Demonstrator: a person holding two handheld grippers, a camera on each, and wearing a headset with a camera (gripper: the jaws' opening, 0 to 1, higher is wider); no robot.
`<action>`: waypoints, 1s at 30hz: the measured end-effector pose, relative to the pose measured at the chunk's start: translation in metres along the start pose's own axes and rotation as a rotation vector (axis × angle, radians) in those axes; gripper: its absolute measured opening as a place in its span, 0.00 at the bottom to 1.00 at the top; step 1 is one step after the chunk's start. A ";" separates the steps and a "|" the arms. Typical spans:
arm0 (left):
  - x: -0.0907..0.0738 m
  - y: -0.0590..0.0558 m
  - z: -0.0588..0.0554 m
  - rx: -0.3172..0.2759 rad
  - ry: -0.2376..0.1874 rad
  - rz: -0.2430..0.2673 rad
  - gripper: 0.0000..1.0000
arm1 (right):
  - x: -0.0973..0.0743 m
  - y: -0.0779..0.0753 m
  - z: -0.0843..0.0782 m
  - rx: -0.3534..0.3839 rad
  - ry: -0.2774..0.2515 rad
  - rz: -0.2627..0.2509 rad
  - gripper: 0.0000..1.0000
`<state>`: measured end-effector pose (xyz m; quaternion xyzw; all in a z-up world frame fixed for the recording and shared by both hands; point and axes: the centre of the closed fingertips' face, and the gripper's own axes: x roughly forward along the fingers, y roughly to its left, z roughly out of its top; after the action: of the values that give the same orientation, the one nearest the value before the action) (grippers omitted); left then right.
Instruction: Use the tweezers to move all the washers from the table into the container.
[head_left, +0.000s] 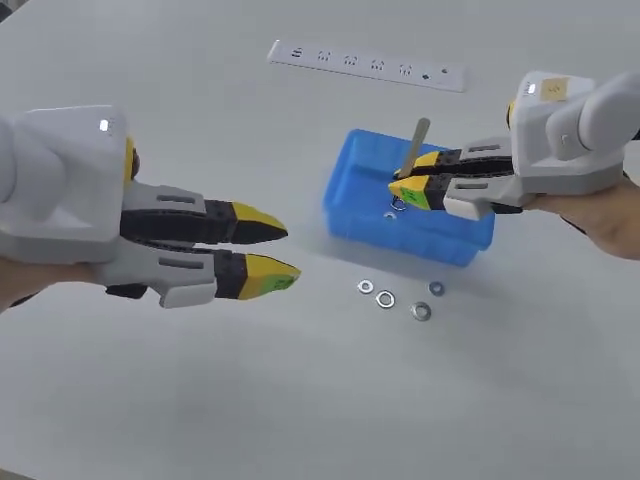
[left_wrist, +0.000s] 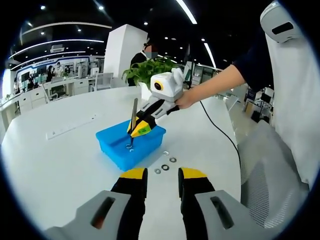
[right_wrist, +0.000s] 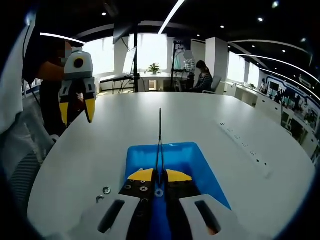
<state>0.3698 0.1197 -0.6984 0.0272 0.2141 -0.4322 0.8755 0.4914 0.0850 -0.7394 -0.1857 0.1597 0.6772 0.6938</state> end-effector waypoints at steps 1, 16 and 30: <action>0.001 0.002 0.002 -0.001 -0.006 0.003 0.29 | 0.000 0.001 0.000 -0.004 0.004 0.003 0.07; 0.054 0.027 0.056 0.070 -0.068 -0.056 0.31 | -0.012 0.013 0.012 -0.063 0.009 0.036 0.07; 0.090 0.028 0.087 0.144 -0.062 -0.184 0.27 | -0.011 0.025 0.011 -0.112 0.024 0.089 0.07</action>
<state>0.4695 0.0497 -0.6593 0.0570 0.1569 -0.5255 0.8343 0.4653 0.0805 -0.7253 -0.2248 0.1380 0.7130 0.6496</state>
